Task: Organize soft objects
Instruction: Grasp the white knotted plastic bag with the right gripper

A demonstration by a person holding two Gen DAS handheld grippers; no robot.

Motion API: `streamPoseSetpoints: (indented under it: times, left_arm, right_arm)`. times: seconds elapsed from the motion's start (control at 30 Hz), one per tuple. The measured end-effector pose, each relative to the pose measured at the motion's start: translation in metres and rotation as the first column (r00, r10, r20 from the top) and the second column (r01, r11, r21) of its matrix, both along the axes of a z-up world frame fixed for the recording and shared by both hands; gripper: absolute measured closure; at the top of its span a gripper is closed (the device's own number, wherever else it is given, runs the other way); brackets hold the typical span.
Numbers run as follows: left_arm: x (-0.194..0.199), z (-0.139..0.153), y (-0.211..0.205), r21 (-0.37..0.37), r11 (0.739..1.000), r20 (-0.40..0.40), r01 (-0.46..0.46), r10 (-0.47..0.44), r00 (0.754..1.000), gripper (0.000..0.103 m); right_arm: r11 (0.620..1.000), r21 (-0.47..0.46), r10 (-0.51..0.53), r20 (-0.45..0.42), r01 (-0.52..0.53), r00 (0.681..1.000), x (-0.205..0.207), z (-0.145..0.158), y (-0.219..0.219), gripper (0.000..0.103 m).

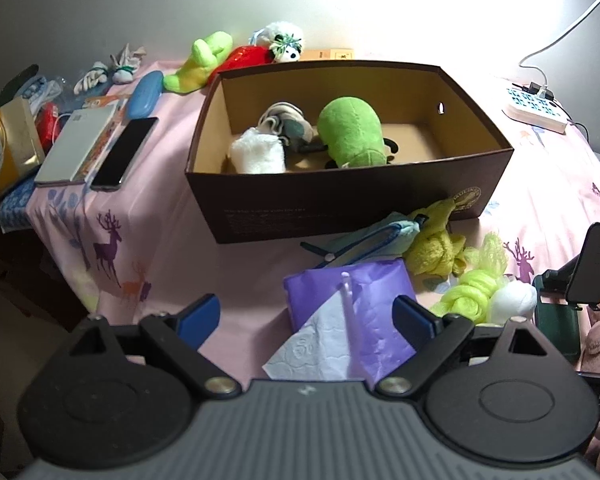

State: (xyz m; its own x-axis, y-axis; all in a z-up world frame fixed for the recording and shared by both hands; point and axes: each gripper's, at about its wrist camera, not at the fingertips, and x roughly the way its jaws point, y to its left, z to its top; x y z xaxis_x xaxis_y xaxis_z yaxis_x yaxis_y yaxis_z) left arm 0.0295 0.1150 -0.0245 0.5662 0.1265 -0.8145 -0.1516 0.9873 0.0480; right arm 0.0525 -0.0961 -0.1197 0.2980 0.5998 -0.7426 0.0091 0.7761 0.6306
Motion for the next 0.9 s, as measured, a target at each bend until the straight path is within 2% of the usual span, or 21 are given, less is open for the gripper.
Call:
streamPoseSetpoints:
  times: [0.27,0.43,0.53,0.9]
  left_arm:
    - [0.004,-0.009,-0.003,0.028,1.000,-0.036,-0.003,0.004,0.999,0.010]
    - [0.009,-0.011,-0.002,0.056,0.998,-0.048,-0.009,0.012,0.999,0.010]
    - [0.012,-0.013,-0.002,0.056,0.998,-0.054,-0.005,0.008,0.999,0.010]
    - [0.022,-0.013,-0.002,0.053,0.999,-0.058,0.013,-0.010,0.998,0.010]
  right_arm:
    - [0.999,0.035,-0.004,-0.075,0.007,0.997,0.006,-0.018,-0.002,0.072]
    - [0.999,0.039,0.019,-0.055,-0.017,0.998,0.005,-0.013,0.000,0.088]
    - [0.999,0.039,0.027,-0.054,-0.025,0.998,0.005,-0.012,0.000,0.093]
    - [0.997,0.071,-0.003,-0.039,0.006,0.999,0.004,0.005,-0.012,0.100]
